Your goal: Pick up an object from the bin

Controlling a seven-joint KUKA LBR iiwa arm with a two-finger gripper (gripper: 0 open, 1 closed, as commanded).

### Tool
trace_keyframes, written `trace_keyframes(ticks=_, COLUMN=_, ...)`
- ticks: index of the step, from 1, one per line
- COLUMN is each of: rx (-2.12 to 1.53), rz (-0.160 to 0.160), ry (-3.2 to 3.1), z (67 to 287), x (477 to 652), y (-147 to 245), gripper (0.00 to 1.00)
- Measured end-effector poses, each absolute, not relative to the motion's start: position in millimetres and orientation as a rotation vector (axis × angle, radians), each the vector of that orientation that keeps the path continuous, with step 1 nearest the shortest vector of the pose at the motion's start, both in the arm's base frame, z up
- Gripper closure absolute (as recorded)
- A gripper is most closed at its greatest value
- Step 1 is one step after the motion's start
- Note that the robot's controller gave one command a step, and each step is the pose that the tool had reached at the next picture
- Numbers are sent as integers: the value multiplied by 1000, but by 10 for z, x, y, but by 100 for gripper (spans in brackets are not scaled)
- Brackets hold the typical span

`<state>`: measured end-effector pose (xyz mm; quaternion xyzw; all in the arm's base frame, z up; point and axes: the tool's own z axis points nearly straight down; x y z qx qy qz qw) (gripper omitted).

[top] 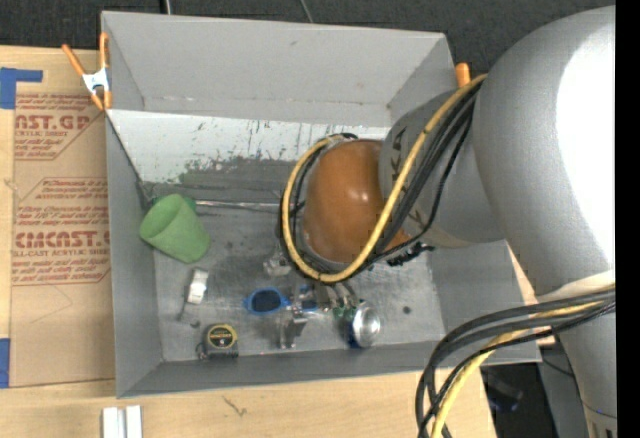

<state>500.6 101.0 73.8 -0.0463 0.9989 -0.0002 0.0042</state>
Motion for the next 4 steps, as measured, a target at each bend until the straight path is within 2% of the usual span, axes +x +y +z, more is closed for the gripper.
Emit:
trace_keyframes(ticks=1, rx=-144, rz=-1, ry=3135, z=759, x=5018, y=1008, gripper=0)
trace_keyframes(ticks=2, rx=-144, rz=4, ry=3128, z=783, x=5043, y=1021, gripper=100)
trace_keyframes(ticks=3, rx=-144, rz=2, ry=3135, z=1180, x=5052, y=1027, gripper=100)
trace_keyframes(ticks=4, rx=-144, rz=3, ry=3130, z=1872, x=5072, y=1034, gripper=100)
